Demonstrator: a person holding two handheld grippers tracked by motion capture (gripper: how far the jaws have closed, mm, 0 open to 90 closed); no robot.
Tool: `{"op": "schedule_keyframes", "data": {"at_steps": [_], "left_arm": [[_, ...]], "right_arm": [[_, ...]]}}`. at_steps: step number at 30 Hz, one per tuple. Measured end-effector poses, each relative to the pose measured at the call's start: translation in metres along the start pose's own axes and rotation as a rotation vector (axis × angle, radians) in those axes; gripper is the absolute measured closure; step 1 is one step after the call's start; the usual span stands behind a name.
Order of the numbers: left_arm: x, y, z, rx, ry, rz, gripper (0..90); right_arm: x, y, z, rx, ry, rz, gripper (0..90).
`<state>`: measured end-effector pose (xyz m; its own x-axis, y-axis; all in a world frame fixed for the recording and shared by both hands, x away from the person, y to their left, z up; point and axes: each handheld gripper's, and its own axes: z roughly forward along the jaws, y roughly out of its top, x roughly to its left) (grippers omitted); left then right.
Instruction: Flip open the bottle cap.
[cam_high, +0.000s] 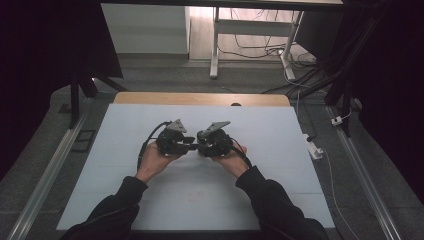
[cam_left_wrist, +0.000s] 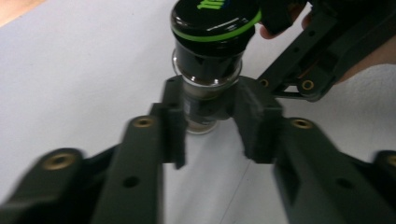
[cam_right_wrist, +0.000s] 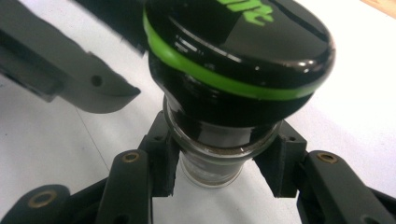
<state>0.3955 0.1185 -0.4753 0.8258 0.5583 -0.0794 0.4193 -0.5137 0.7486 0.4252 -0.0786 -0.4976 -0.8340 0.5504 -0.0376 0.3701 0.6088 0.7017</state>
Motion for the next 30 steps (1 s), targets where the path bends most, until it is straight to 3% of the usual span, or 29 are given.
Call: {"op": "schedule_keyframes", "data": {"at_steps": [6,15,30], "left_arm": [[-0.0027,0.0016,0.0016,-0.007,0.004,0.004,88.3],[-0.0003,0.0023,-0.0002,-0.012,-0.016,-0.023,89.0],[-0.0075,0.0093,-0.0049,-0.008,-0.026,-0.002,89.0]], "right_arm": [[0.0002,-0.0001,0.0001,-0.002,-0.001,0.004,52.2],[0.0001,-0.0001,0.0001,-0.002,0.000,0.006,52.2],[-0.0005,-0.0002,0.0000,0.000,0.000,0.003,52.2]]}}
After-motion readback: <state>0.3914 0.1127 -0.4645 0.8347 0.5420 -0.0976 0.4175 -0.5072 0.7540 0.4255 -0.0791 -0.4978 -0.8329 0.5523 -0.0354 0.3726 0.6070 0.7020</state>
